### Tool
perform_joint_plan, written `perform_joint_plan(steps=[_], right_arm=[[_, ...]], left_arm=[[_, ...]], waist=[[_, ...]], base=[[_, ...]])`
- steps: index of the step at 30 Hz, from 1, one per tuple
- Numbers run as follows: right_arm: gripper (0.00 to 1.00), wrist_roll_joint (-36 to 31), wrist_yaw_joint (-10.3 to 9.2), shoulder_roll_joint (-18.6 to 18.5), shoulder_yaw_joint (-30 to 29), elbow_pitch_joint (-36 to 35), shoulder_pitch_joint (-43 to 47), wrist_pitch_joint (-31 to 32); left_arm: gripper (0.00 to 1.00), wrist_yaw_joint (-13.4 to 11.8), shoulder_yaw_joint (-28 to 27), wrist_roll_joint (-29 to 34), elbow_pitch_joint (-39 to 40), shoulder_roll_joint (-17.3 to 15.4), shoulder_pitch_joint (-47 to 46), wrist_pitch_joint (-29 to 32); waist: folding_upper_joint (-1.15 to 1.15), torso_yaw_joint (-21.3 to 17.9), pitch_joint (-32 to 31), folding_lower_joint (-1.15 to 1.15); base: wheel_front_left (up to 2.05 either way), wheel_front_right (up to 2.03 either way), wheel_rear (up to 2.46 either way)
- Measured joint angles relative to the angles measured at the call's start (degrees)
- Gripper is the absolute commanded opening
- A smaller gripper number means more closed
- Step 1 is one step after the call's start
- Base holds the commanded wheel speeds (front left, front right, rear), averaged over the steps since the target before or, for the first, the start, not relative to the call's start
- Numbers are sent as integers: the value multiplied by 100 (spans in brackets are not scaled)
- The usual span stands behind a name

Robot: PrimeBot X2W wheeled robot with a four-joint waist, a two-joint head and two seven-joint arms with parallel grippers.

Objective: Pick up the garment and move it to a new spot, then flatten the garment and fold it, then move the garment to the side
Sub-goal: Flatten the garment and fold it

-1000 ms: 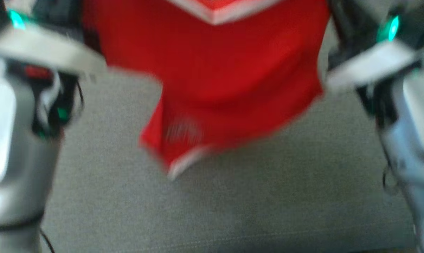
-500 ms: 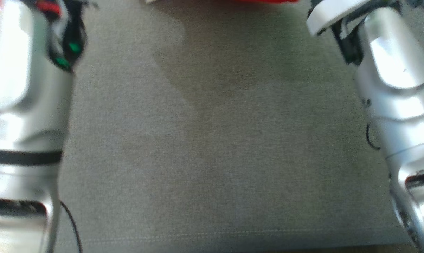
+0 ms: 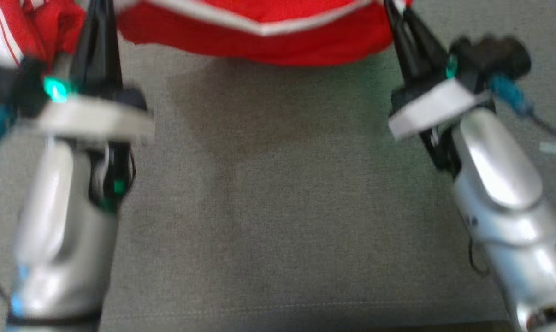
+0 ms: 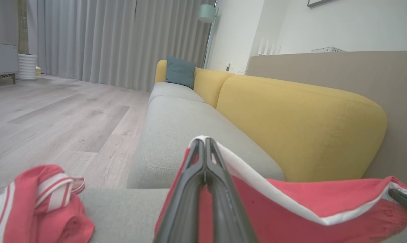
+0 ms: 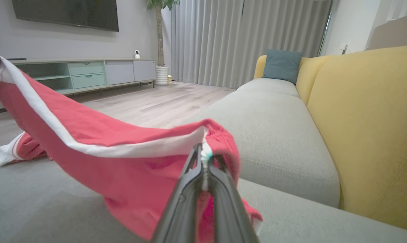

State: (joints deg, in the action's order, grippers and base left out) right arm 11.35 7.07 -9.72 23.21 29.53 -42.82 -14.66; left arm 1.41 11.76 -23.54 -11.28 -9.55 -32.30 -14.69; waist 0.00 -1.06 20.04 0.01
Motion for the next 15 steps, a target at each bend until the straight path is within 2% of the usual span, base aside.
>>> perform_joint_plan(steps=[6, 7, 15], right_arm=[[0, 238, 0, -285, -166, -973, 1438, 0], [0, 238, 0, -285, -166, -973, 1438, 0], [0, 388, 0, -257, -768, -2369, 3205, 0]], left_arm=[[0, -99, -286, 290, 1445, 126, 1796, -1], [0, -99, -286, 290, 1445, 126, 1796, -1], [0, -203, -276, 653, 2975, 432, 3406, -1]], waist=[[0, -32, -341, 0], [0, -32, -341, 0], [0, -14, -976, -1]], base=[[0, 0, 0], [0, 0, 0], [0, 0, 0]])
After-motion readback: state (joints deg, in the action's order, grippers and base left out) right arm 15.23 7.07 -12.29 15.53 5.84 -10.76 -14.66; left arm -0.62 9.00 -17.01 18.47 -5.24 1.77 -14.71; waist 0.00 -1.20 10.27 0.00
